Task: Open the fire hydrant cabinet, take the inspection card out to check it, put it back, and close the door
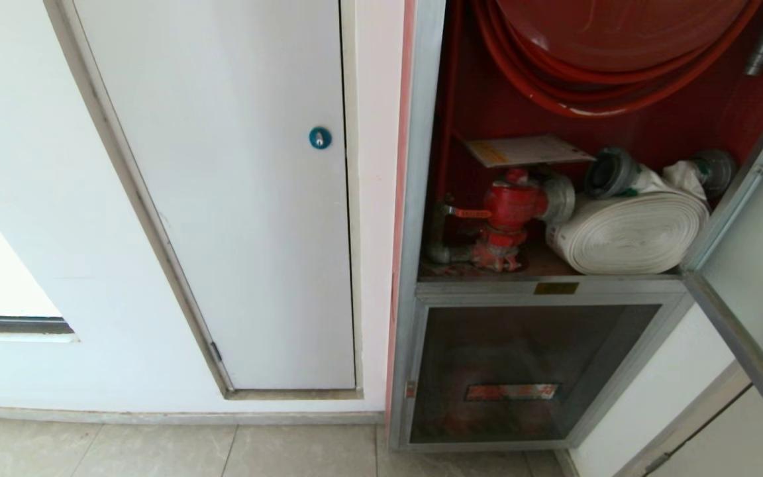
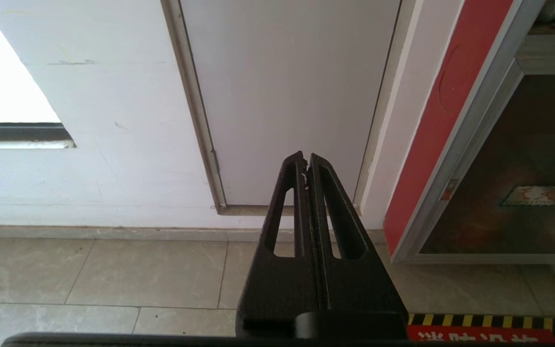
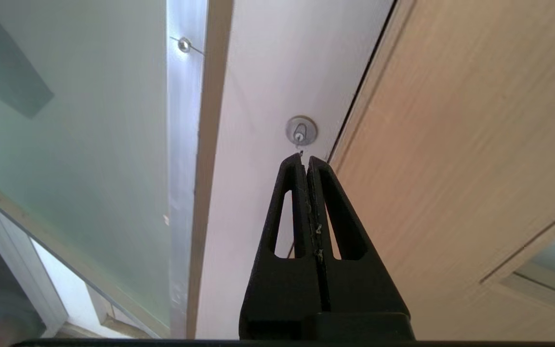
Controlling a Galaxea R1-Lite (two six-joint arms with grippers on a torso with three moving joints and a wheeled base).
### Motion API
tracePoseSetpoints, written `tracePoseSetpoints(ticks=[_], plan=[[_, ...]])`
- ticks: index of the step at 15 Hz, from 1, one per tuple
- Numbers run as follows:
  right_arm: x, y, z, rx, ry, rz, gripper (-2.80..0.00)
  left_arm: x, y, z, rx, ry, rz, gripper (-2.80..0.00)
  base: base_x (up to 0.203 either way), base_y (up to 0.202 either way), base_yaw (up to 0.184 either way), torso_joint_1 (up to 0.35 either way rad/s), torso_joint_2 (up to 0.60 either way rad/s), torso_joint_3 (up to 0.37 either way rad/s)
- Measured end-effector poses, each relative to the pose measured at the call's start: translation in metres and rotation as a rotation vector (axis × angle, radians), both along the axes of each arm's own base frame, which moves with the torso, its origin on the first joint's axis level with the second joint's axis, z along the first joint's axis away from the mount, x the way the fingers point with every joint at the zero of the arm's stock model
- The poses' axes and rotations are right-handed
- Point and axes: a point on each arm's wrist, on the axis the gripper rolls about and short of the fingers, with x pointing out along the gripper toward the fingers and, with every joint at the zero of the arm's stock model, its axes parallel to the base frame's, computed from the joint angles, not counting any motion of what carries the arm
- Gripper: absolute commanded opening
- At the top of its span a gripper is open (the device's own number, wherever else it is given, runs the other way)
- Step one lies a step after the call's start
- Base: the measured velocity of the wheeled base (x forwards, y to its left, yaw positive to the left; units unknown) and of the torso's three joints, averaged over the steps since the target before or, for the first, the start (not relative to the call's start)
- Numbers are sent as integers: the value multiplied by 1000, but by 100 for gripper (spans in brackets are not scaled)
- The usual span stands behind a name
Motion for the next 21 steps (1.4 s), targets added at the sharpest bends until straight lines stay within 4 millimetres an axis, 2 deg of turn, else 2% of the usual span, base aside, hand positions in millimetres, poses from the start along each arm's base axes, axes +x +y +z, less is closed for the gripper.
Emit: tracePoseSetpoints(ticks=[6,10,18,21], plan=[[10,-6,8,3,4,8,-280,0,0,0,0,0,0,-280,0,0,0,0,0,0],[16,-9,27,-13,-28,11,-280,0,0,0,0,0,0,-280,0,0,0,0,0,0],[39,1,46,-13,-62,7,-280,0,0,0,0,0,0,-280,0,0,0,0,0,0],[42,2,53,-19,-106,-3,-280,0,0,0,0,0,0,-280,0,0,0,0,0,0]])
